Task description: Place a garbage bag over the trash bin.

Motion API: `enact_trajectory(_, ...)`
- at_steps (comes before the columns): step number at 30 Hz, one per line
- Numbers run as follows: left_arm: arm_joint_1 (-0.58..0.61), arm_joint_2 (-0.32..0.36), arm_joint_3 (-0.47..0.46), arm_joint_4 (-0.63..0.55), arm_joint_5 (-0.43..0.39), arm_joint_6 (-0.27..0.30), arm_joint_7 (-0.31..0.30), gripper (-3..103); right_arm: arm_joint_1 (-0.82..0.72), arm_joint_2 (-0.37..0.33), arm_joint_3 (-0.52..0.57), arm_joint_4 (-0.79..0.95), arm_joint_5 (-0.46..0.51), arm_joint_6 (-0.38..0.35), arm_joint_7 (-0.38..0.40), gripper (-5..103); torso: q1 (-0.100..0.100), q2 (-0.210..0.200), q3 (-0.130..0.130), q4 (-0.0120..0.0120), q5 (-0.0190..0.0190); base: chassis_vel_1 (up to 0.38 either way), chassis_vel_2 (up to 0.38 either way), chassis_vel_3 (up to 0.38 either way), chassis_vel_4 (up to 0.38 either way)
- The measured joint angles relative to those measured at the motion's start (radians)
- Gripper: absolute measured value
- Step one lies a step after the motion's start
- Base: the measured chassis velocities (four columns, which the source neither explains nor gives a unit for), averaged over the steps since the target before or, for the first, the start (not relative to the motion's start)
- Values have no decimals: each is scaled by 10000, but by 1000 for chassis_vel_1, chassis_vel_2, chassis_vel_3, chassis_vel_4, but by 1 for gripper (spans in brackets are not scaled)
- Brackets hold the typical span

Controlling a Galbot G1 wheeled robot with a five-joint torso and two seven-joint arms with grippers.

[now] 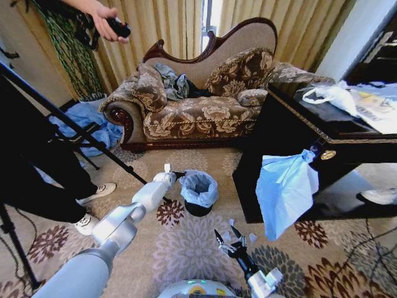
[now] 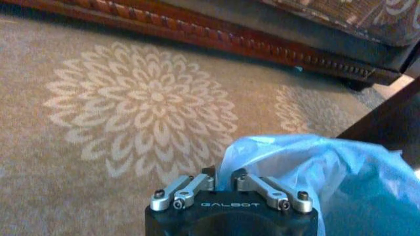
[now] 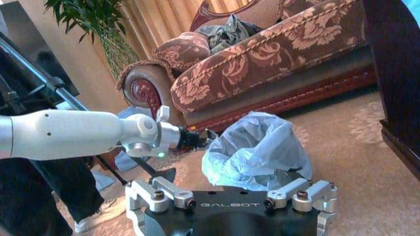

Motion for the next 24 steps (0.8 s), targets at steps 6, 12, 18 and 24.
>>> enact_trajectory(6, 93, 37, -2, 165, 395, -245, 401, 34, 8, 63, 5, -51, -6, 0, -1, 99, 0, 0, -1, -1, 3, 0, 0, 0, 0)
enact_trajectory(12, 389, 32, -12, 298, 1147, -657, 624, 56, -13, 147, 18, -141, -19, 11, 3, 99, -1, 0, -1, 2, 6, 0, 0, 0, 0)
enact_trajectory(18, 720, 27, 64, 312, 1549, -988, 823, 84, -52, 195, 59, -142, -20, 13, 27, 99, -1, 0, -1, 2, 3, 0, 0, 0, 0)
enact_trajectory(24, 873, 79, 63, 112, 1590, -1001, 868, 91, -90, 257, 96, -185, -46, 28, 35, 99, 0, 0, -1, -2, 2, 0, 0, 0, 0)
